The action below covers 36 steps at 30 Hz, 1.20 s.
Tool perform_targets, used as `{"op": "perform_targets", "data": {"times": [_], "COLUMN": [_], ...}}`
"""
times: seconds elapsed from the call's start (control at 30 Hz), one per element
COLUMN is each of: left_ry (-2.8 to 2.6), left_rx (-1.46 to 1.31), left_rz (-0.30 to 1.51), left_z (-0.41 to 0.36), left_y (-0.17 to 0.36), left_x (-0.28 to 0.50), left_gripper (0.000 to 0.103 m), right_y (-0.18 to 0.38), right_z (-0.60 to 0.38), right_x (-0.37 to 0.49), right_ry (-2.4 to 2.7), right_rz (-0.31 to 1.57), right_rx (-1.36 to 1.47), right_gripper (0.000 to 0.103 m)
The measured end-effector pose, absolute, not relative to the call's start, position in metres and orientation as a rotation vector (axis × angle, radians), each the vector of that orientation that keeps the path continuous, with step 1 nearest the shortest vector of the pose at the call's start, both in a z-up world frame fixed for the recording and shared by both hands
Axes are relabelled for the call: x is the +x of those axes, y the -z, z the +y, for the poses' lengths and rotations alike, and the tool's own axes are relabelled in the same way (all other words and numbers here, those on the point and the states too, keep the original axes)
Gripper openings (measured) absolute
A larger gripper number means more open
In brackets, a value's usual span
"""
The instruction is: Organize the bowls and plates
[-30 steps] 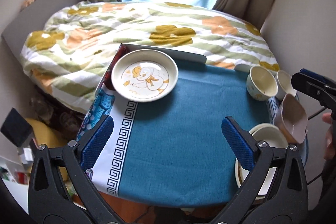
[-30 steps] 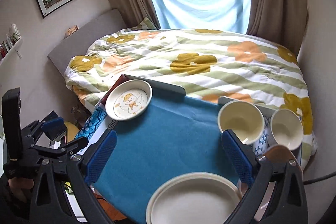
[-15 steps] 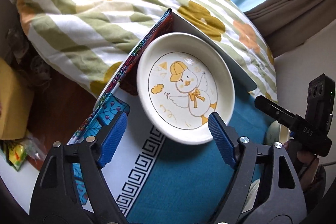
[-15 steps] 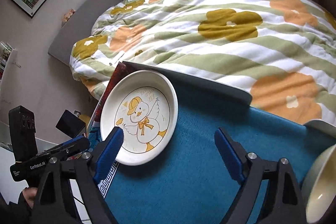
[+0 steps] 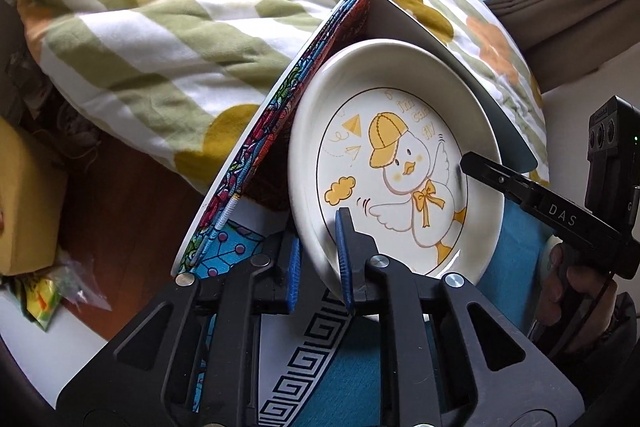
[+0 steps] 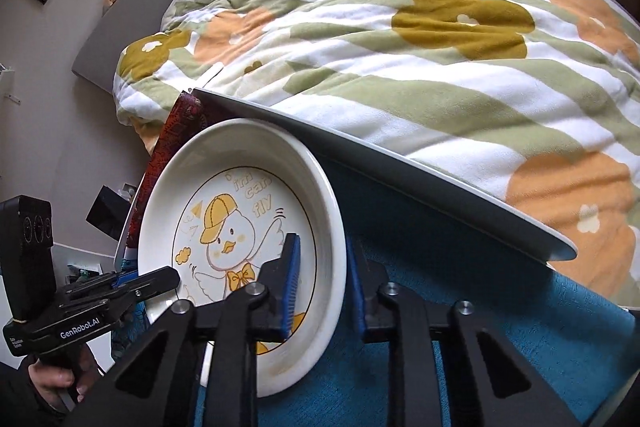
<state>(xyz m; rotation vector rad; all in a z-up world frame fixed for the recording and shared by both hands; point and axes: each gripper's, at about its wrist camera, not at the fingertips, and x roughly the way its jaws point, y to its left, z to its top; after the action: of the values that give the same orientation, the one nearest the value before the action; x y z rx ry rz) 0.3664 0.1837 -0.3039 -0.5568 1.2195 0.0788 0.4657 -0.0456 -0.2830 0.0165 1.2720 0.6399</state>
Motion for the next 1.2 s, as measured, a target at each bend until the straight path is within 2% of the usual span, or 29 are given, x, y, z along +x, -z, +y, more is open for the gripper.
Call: {"op": "perform_targets", "data": {"times": [0.37,0.7,1.0,1.2], "left_ry": [-0.083,-0.049,0.077,0.198], "left_rx": [-0.488,-0.412,-0.285,-0.213], "left_rz": [1.214,1.141,1.051,1.044], "left_z": [0.177,0.149,0.068,-0.011], "left_y": [0.296,0.252,0.184,0.167], "left_x": [0.363,0.335,0.276,0.226], "left_gripper": [0.013,0.014,0.014,0.014], "right_y": [0.278,0.237,0.177,0.158], "right_z": [-0.046,-0.083,-0.168,-0.241], "right_x": [0.463,0.418,0.321,0.245], "right_ry": [-0.65,-0.646,-0.565,-0.459], "right_rz": [1.248,1.141,1.027,0.992], "right_rx": [0.018,0.061,0.109,0.135], "right_gripper": [0.013,0.013,0.013,0.014]}}
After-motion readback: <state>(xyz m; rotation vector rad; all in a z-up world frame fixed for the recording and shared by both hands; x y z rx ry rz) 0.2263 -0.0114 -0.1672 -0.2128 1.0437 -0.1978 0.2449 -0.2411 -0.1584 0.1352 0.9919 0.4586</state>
